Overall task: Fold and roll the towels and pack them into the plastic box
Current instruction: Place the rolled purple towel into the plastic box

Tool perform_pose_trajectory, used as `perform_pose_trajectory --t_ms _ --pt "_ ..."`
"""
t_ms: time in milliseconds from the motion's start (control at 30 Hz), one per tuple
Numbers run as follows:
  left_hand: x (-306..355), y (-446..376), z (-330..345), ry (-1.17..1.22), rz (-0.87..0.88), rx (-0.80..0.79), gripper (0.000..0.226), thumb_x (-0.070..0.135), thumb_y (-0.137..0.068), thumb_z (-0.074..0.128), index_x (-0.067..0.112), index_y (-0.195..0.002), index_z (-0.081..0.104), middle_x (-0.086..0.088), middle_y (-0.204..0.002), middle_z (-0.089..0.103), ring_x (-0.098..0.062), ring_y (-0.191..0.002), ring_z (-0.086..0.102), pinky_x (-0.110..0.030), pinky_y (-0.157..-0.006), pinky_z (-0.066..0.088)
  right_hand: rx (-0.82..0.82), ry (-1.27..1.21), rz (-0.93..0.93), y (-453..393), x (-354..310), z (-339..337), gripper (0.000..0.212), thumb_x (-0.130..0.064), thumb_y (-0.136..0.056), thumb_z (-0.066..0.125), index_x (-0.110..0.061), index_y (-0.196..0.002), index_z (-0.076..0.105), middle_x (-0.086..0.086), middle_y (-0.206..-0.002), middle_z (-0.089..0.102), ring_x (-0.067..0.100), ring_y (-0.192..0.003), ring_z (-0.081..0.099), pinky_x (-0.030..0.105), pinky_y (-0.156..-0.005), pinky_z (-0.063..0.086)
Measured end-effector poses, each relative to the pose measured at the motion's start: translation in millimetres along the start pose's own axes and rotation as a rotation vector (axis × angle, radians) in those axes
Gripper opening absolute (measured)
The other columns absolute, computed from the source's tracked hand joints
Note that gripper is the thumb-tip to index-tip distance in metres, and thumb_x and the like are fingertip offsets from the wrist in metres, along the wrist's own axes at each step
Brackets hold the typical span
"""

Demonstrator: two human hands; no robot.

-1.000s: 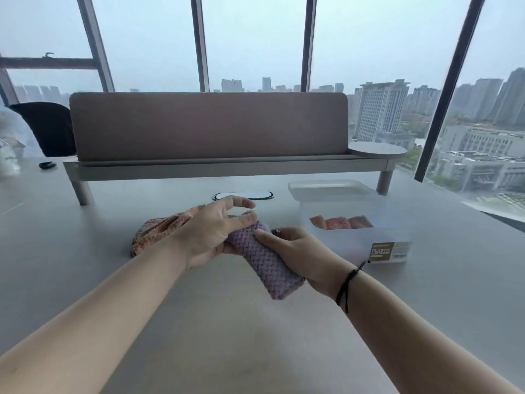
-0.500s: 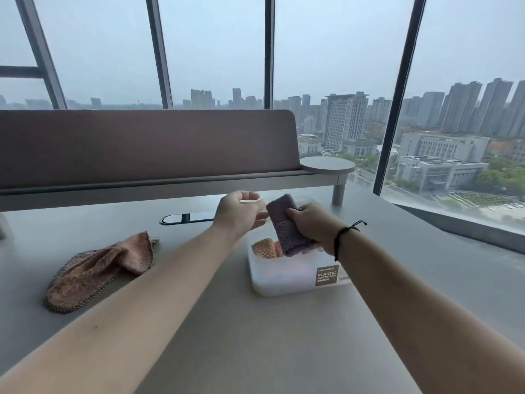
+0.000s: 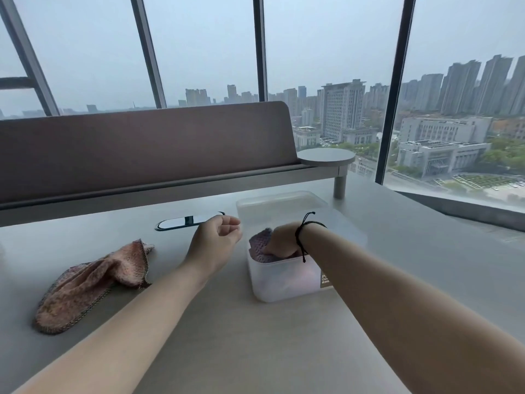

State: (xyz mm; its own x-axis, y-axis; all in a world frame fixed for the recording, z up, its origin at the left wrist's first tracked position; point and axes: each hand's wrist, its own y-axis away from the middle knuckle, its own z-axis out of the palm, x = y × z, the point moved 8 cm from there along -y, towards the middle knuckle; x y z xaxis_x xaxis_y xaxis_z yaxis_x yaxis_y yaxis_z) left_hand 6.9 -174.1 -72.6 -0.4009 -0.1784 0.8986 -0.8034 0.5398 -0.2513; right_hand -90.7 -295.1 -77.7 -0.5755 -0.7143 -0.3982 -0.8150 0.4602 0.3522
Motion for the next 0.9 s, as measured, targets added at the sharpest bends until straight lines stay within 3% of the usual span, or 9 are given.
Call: perform_pose_trajectory --t_ms 133,200,300,367,467,533,600,700,900 --pt "-9 3 -10 -0.01 0.001 -0.005 0.01 0.016 -0.091 0.067 0.02 -0.1 0.068 0.0 -0.1 0.071 -0.014 -0.095 0.066 -0.036 -0.088 0.054 0.094 -0.048 0.004 -6 5 -16 0.031 -0.016 -0.098 0.057 0.005 -0.121 0.061 0.011 -0.1 0.066 0.018 -0.06 0.056 0.011 -0.036 0.039" --pt "-15 4 -16 -0.01 -0.018 -0.006 0.012 0.016 -0.091 0.067 0.02 -0.103 0.068 0.0 -0.101 0.071 -0.015 -0.097 0.066 -0.037 -0.089 0.054 0.149 0.029 0.049 -8 9 -14 0.027 -0.011 -0.102 0.044 -0.001 -0.118 0.062 0.011 -0.1 0.068 0.023 -0.07 0.052 0.02 -0.042 0.035" --pt "-20 10 -22 0.012 -0.032 -0.024 0.012 0.016 -0.091 0.067 0.022 -0.102 0.068 -0.001 -0.103 0.071 -0.015 -0.096 0.066 -0.038 -0.089 0.054 0.191 -0.004 0.127 -13 21 -1 0.035 -0.015 -0.101 0.035 -0.004 -0.071 0.049 0.009 -0.067 0.048 0.028 -0.082 0.046 0.022 -0.048 0.027" --pt "-22 14 -28 0.001 -0.02 -0.033 0.012 0.016 -0.091 0.067 0.024 -0.1 0.068 0.0 -0.101 0.072 -0.013 -0.093 0.066 -0.037 -0.088 0.053 0.255 0.02 0.116 -20 23 -5 0.039 -0.018 -0.1 0.04 -0.009 -0.062 0.036 0.007 -0.062 0.039 0.028 -0.076 0.045 0.021 -0.047 0.026" --pt "-25 23 -44 -0.029 0.02 -0.022 0.012 0.014 -0.091 0.068 0.025 -0.098 0.069 0.002 -0.099 0.073 -0.01 -0.088 0.066 -0.026 -0.081 0.052 0.436 -0.012 0.037 -11 16 -23 0.02 -0.018 -0.083 0.063 -0.008 -0.071 0.051 0.007 -0.068 0.054 0.024 -0.065 0.055 0.022 -0.054 0.045" --pt "-27 30 -62 -0.09 0.069 -0.004 0.012 0.015 -0.091 0.068 0.024 -0.098 0.069 0.006 -0.098 0.072 -0.007 -0.092 0.066 -0.021 -0.08 0.048 0.604 0.059 -0.03 -5 10 -40 0.016 -0.024 -0.079 0.066 -0.012 -0.09 0.064 0.007 -0.09 0.066 0.028 -0.084 0.063 0.033 -0.072 0.056" --pt "-32 36 -86 -0.251 0.134 0.024 0.012 0.018 -0.091 0.068 0.026 -0.1 0.068 0.015 -0.099 0.067 -0.003 -0.096 0.061 -0.022 -0.081 0.043 0.706 0.022 -0.115 5 -6 -47 0.019 -0.029 -0.084 0.064 -0.018 -0.098 0.067 0.005 -0.1 0.069 0.028 -0.095 0.063 0.033 -0.078 0.053" --pt "-45 43 -136 -0.591 0.245 0.188 0.017 0.022 -0.087 0.067 0.025 -0.103 0.066 0.006 -0.105 0.066 -0.018 -0.1 0.059 -0.03 -0.087 0.043 0.761 -0.223 -0.255 26 -43 -44 0.014 -0.035 -0.087 0.065 -0.023 -0.094 0.069 -0.004 -0.082 0.068 0.02 -0.086 0.061 0.027 -0.064 0.042" --pt "-140 65 -200 -0.898 -0.229 0.076 0.064 0.065 -0.085 0.05 0.031 -0.14 0.044 0.001 -0.15 0.043 -0.025 -0.14 0.038 -0.041 -0.113 0.033 0.474 -0.283 -0.537 43 -134 51 0.009 -0.036 -0.086 0.067 -0.029 -0.091 0.066 -0.008 -0.076 0.066 0.004 -0.065 0.055 0.019 -0.055 0.039"
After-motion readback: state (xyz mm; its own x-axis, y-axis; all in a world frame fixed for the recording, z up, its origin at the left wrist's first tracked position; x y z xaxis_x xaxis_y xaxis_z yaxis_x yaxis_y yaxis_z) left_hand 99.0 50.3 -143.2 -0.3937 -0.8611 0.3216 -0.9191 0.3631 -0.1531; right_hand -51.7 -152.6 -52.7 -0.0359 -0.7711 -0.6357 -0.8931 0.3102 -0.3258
